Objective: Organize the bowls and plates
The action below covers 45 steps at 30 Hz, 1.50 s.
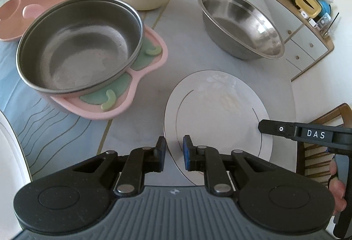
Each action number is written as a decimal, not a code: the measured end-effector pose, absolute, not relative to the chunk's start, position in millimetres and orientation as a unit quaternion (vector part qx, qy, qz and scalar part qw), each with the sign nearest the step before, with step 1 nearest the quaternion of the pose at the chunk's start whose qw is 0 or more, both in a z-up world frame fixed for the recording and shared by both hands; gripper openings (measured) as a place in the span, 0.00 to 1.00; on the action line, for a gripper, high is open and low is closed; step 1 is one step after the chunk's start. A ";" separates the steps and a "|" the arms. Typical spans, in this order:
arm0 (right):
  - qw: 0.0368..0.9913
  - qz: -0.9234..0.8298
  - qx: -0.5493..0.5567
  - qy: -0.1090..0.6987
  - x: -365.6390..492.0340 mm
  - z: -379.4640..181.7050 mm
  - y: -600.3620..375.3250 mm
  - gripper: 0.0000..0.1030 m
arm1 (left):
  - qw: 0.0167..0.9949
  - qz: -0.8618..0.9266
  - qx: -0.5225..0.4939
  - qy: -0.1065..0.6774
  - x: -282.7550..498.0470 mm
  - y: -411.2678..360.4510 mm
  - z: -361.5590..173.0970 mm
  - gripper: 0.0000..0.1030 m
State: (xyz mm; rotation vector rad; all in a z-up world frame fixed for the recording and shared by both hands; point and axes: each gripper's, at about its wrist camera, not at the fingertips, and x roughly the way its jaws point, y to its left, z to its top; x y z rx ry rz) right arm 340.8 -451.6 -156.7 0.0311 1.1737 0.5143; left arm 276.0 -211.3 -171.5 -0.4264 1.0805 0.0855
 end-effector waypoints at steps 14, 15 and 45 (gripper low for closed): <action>0.793 0.269 -0.030 0.546 352.4 -154.2 -436.5 0.16 | 0.841 0.041 -0.182 0.508 286.3 -209.1 -171.3 0.15; 0.793 0.268 -0.029 0.546 351.2 -154.0 -437.3 0.15 | 0.842 0.042 -0.178 0.507 286.2 -210.2 -170.9 0.15; 0.804 0.180 0.058 0.564 265.1 -150.4 -447.6 0.10 | 0.822 -0.038 -0.158 0.546 234.4 -190.7 -169.1 0.11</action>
